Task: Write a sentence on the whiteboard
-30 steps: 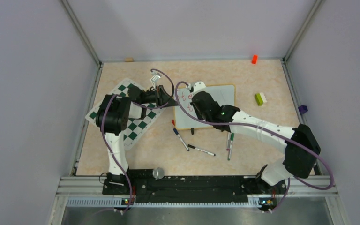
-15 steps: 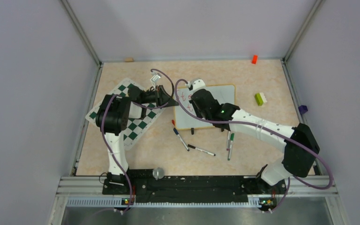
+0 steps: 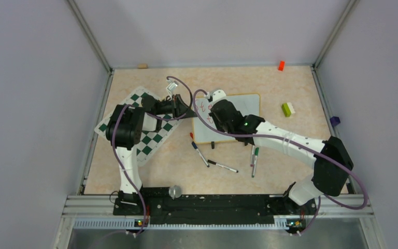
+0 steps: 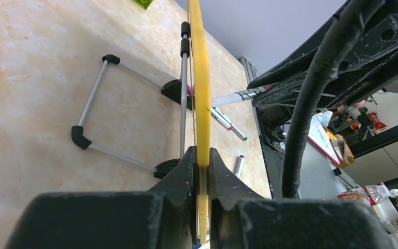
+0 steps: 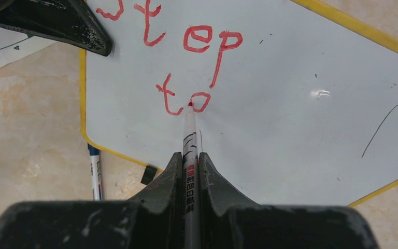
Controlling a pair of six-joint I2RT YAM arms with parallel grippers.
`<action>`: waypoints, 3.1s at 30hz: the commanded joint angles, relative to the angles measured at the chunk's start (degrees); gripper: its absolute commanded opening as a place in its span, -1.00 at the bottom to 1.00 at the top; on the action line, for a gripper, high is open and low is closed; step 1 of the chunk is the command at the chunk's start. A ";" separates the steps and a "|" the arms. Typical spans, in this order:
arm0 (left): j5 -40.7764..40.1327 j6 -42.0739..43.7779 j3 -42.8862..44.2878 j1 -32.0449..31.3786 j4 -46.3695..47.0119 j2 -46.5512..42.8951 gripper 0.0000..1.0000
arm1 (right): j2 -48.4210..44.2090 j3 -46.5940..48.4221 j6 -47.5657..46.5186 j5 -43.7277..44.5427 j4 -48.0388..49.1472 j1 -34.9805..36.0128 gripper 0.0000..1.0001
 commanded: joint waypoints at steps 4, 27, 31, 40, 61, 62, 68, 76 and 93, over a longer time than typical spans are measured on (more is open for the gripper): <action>0.38 -0.89 1.25 -0.34 6.62 -1.63 -1.00 | -2.26 -1.22 0.22 1.02 -0.27 -0.55 -1.00; 0.36 -0.86 1.25 -0.34 6.62 -1.62 -1.00 | -10.66 -7.38 1.20 8.29 6.62 -0.72 -1.00; 0.35 -0.88 1.28 -0.34 6.62 -1.61 -1.00 | -11.45 -8.82 1.49 8.38 7.61 -0.99 -1.00; 0.30 -0.88 1.21 -0.34 6.62 -1.63 -1.00 | -10.80 -8.23 1.77 5.11 7.55 -1.74 -1.00; 0.44 -0.97 1.27 -0.34 6.62 -1.56 -1.00 | -6.86 -5.83 1.53 2.07 7.69 -2.32 -1.00; 0.40 -0.97 1.31 -0.34 6.62 -1.50 -1.00 | -6.81 -5.65 1.51 1.95 7.82 -2.37 -1.00; 0.46 -1.06 1.38 -0.34 6.62 -1.44 -1.00 | -6.40 -4.90 1.22 0.82 8.30 -2.32 -1.00; 0.45 -1.06 1.38 -0.34 6.61 -1.48 -1.00 | -4.80 -3.81 1.05 0.51 8.49 -2.39 -1.00; 0.44 -0.97 1.38 -0.34 6.62 -1.42 -1.00 | -3.22 -4.32 1.61 2.59 8.60 -2.45 -1.00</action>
